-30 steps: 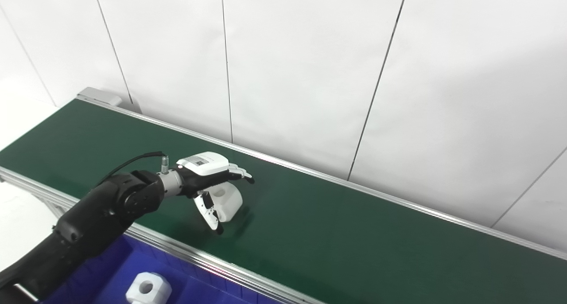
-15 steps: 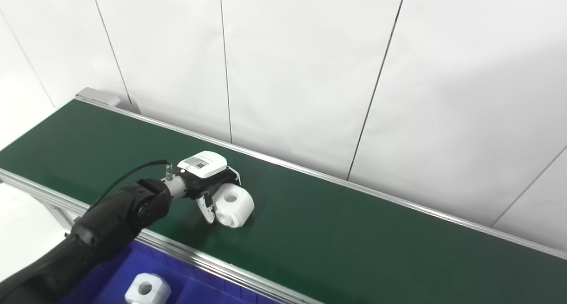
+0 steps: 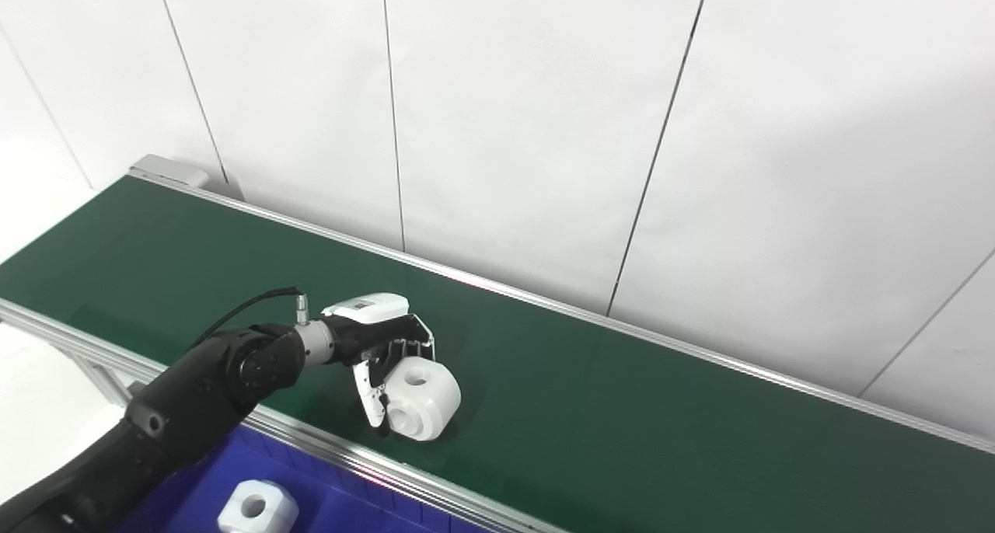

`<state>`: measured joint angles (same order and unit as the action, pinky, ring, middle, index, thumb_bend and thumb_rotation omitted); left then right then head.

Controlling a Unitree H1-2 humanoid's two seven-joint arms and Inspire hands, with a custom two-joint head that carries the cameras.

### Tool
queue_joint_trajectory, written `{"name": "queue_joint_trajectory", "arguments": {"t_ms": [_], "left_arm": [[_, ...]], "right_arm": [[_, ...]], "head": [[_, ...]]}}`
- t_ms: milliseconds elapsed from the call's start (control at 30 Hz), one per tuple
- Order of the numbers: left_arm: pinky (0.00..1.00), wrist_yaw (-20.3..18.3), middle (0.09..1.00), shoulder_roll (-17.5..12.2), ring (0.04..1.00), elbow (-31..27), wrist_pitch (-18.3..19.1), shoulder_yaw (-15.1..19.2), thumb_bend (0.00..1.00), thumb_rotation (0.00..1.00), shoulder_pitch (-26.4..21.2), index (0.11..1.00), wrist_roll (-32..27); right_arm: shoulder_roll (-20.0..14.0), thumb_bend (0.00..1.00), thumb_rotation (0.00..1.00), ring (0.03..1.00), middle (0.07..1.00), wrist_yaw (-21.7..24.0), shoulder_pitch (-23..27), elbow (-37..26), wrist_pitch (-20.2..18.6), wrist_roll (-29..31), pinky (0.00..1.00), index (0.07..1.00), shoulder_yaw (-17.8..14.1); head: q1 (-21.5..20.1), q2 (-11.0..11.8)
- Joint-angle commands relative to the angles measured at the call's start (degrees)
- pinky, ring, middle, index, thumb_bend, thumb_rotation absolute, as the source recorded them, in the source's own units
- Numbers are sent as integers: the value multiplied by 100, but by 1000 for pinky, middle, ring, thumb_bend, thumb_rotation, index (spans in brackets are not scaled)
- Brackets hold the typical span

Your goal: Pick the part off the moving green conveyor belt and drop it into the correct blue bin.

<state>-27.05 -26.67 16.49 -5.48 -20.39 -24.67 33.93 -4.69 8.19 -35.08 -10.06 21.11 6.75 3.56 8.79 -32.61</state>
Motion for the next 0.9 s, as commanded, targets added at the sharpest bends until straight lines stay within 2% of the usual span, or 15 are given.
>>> {"name": "queue_joint_trajectory", "arguments": {"t_ms": [0,133,300,333,433,467,500,567,633,700,867], "left_arm": [[428,67,514,-158,480,-236,-65,98,522,0,-157,470,-106],[416,-32,502,-237,470,-525,-35,176,524,0,-131,477,-187],[366,-297,481,-535,426,-1415,-47,338,525,0,-2,486,-374],[338,-224,458,-635,399,-1712,-154,403,524,0,75,493,-311],[328,-79,457,-823,394,-2421,-293,590,525,0,285,495,-132],[333,-38,463,-869,400,-2713,-263,689,525,0,391,494,-82],[361,11,469,-909,416,-2993,-244,795,525,0,510,493,-32],[419,65,481,-931,447,-3421,-168,994,525,0,729,488,13],[432,66,483,-919,454,-3689,-112,1149,524,0,910,487,-15],[429,74,468,-916,438,-3985,-58,1319,524,0,1189,497,-50],[446,59,483,-840,458,-4521,54,1582,524,0,1973,485,-1]], "right_arm": [[15,861,1000,1000,1000,-23,-48,-218,-45,43,1000,1000,-7],[-10,865,1000,1000,1000,-33,-66,-324,-145,83,1000,1000,-25],[-29,874,1000,1000,1000,-65,-115,-581,-394,194,1000,1000,-84],[-38,878,1000,1000,1000,-68,-107,-633,-418,200,1000,1000,-99],[-86,877,1000,1000,1000,-49,-78,-721,-451,235,1000,1000,-112],[-115,875,1000,1000,1000,-39,-58,-765,-483,266,1000,1000,-124],[-143,880,1000,1000,1000,-35,-35,-815,-529,298,1000,1000,-140],[-194,886,1000,1000,1000,-26,8,-903,-601,342,1000,1000,-160],[-254,883,1000,1000,1000,-26,34,-996,-686,351,1000,1000,-177],[-316,890,1000,1000,1000,-35,51,-1101,-804,347,1000,1000,-205],[-422,886,1000,1000,1000,-61,85,-1307,-1061,332,1000,1000,-281]], "head": [[23,-29],[97,-143],[155,-457],[177,-632],[197,-768],[257,-1025],[297,-1142],[347,-1263],[431,-1406],[500,-1507],[486,-1555]]}}
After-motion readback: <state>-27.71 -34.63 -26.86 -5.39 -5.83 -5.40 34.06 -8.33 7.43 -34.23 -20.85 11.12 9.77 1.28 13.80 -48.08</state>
